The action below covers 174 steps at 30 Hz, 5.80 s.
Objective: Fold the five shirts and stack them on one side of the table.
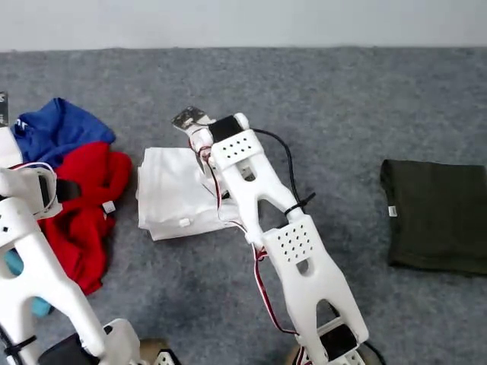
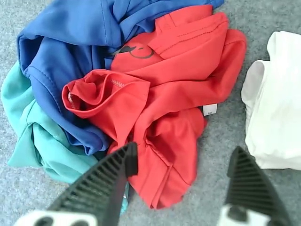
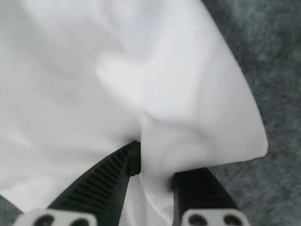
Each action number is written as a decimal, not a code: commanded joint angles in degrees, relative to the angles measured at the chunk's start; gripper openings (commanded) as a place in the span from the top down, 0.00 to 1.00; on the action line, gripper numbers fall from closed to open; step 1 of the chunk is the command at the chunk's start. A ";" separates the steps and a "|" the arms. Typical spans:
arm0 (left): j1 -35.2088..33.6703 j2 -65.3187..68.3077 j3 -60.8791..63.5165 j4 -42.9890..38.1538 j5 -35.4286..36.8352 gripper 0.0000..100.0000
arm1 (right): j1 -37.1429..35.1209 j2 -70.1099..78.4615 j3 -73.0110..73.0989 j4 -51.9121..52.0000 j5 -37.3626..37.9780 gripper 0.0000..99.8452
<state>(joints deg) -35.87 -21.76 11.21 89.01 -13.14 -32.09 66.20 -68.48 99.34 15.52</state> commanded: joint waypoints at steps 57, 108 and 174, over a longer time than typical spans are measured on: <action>2.37 -1.67 0.92 0.44 -0.26 0.69 | 69.49 -28.00 9.93 3.65 -15.21 0.99; 3.96 -1.58 0.92 1.49 -0.26 0.69 | 75.03 -58.15 49.67 3.65 -3.16 0.82; 3.96 -1.58 3.56 1.14 -0.44 0.69 | 63.16 -59.47 65.58 3.38 -0.26 0.82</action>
<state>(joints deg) -32.35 -21.76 14.90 90.24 -13.14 28.84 12.13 -5.89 100.48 12.70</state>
